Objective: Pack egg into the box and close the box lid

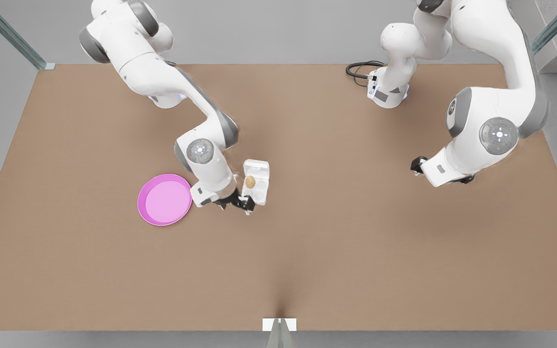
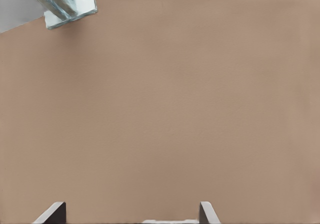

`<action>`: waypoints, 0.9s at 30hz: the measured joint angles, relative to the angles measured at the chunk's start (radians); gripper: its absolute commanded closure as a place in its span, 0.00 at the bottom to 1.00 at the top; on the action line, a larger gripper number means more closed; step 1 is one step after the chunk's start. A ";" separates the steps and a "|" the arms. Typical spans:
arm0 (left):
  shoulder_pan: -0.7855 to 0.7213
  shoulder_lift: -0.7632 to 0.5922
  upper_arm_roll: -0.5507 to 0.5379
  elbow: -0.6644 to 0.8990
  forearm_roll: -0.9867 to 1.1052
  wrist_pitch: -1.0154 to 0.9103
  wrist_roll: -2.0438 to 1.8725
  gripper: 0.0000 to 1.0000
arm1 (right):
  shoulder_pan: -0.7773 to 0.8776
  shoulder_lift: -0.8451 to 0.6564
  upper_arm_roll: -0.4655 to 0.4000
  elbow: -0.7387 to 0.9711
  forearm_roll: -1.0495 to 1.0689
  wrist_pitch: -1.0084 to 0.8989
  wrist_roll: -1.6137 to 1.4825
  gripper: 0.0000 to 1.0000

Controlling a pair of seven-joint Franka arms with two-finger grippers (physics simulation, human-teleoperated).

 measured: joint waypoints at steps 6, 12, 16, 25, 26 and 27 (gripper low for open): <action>-0.688 0.235 -0.004 0.077 -0.229 -0.058 -0.287 0.79 | -0.140 -0.295 -0.289 0.009 0.082 -0.365 -0.261 0.00; -0.779 0.443 0.004 0.087 -0.365 0.185 -0.597 0.79 | -0.177 -0.283 -0.299 0.059 0.105 -0.566 -0.452 0.00; -0.741 0.488 0.023 0.087 -0.329 0.395 -0.752 0.79 | -0.195 -0.279 -0.300 0.066 0.121 -0.622 -0.548 0.00; -0.729 0.554 0.027 0.100 -0.287 0.630 -0.998 0.79 | -0.199 -0.279 -0.300 0.068 0.140 -0.666 -0.700 0.00; -0.725 0.554 0.030 0.101 -0.279 0.641 -1.018 0.79 | -0.202 -0.280 -0.299 0.066 0.141 -0.668 -0.712 0.00; -0.719 0.554 0.031 0.102 -0.271 0.650 -1.038 0.79 | -0.215 -0.281 -0.298 0.066 0.142 -0.671 -0.724 0.00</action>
